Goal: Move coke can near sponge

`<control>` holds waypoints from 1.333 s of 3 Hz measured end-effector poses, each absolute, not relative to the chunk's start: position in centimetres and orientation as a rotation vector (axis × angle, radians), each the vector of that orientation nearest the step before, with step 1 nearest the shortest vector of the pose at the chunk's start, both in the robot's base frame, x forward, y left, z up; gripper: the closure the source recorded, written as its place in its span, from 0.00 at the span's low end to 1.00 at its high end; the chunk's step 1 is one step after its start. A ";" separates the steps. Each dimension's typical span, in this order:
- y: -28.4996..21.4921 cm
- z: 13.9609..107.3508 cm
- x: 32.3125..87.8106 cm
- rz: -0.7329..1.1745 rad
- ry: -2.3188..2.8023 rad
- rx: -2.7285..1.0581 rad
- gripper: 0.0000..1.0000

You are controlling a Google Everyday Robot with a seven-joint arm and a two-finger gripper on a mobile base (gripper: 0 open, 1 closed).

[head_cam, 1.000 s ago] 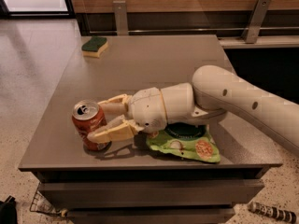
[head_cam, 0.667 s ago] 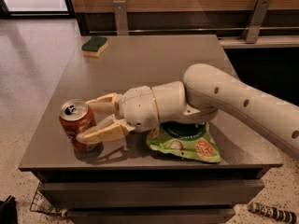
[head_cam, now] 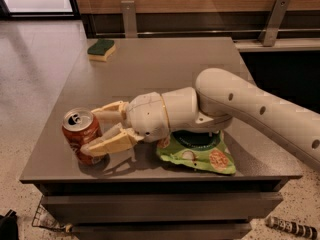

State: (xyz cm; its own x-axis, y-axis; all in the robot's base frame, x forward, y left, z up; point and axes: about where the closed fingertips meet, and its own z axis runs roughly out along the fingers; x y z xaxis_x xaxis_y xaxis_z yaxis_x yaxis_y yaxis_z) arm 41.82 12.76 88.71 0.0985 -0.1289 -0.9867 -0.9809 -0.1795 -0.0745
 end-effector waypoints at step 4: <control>7.9 96.0 62.3 1.021 1.514 -1.395 1.00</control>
Offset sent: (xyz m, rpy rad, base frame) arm 0.1495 -0.0490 0.0961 -0.1875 0.0713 -0.1078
